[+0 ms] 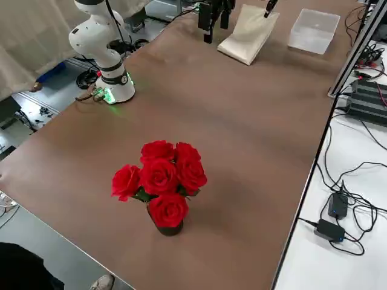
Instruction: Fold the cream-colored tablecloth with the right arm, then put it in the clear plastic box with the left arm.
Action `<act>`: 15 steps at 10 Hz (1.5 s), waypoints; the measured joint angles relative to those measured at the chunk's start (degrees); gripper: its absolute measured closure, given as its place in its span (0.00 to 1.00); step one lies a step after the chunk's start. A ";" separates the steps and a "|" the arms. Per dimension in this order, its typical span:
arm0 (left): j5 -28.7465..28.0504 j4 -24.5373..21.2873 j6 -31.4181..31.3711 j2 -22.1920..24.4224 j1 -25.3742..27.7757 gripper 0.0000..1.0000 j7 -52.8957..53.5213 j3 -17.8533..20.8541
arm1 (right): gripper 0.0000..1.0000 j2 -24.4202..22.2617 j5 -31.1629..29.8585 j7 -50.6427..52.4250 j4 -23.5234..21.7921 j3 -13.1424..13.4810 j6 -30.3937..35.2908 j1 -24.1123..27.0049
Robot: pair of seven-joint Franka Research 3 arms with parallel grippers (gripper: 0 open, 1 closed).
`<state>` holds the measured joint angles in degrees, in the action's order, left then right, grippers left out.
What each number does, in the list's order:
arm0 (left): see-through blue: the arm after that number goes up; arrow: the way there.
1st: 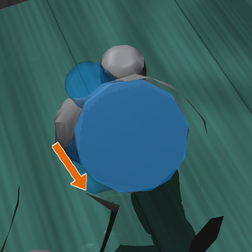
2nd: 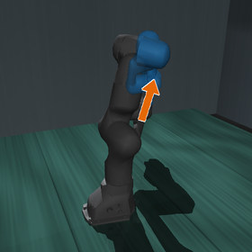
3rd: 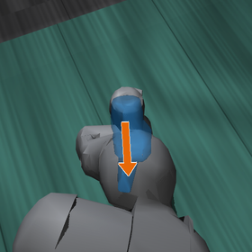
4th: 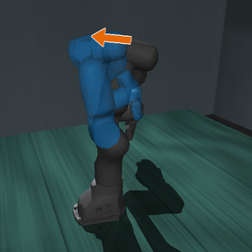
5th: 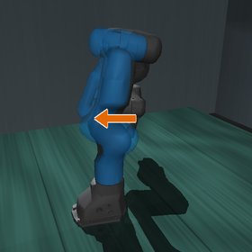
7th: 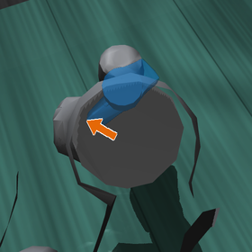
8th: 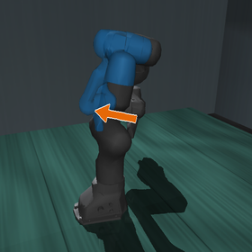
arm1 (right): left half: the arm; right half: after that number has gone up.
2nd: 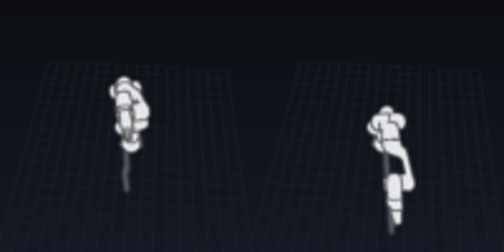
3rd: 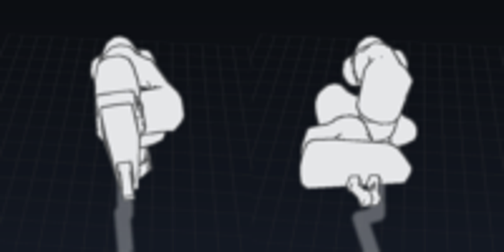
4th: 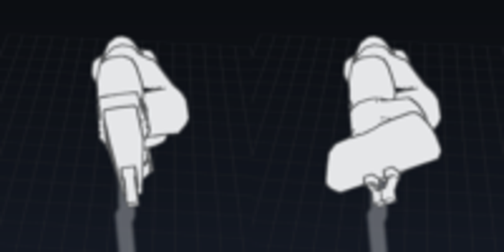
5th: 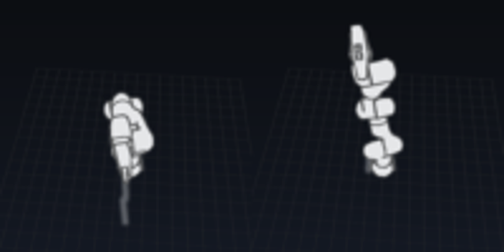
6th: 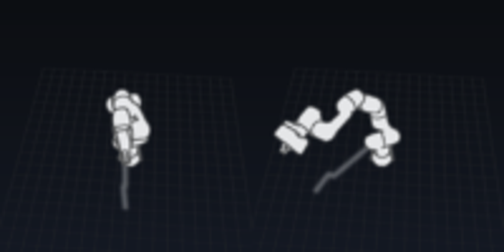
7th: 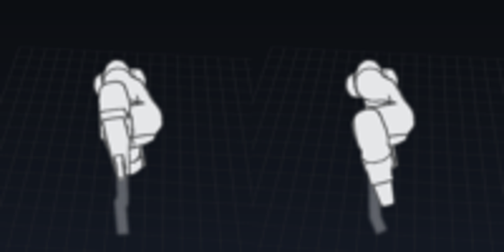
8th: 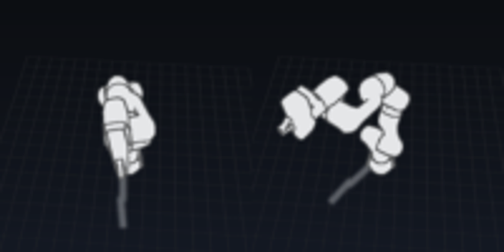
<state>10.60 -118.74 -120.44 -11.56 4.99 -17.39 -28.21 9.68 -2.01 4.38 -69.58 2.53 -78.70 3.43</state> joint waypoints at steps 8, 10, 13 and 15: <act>-17.77 5.77 0.09 -7.89 -2.31 0.93 -14.76 -0.15 | 0.00 -9.92 0.43 -0.03 -12.94 -0.42 -3.91 0.10; -23.21 7.64 0.09 -10.72 -3.34 0.93 -20.22 -0.16 | 0.00 -10.72 0.58 -0.27 -14.19 0.30 -4.87 0.16; -25.90 10.54 0.04 -13.62 -4.34 0.93 -23.62 -0.24 | 0.00 -10.76 1.68 -1.10 -14.60 1.17 -5.94 0.16; -25.90 12.36 0.07 -13.61 -7.13 0.93 -27.87 -0.39 | 0.00 -10.80 1.98 -1.27 -15.17 1.11 -5.97 -0.02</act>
<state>-15.30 -106.39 -120.37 -25.18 -2.14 -45.26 -28.60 -1.12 -0.03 3.11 -84.75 3.63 -84.67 3.41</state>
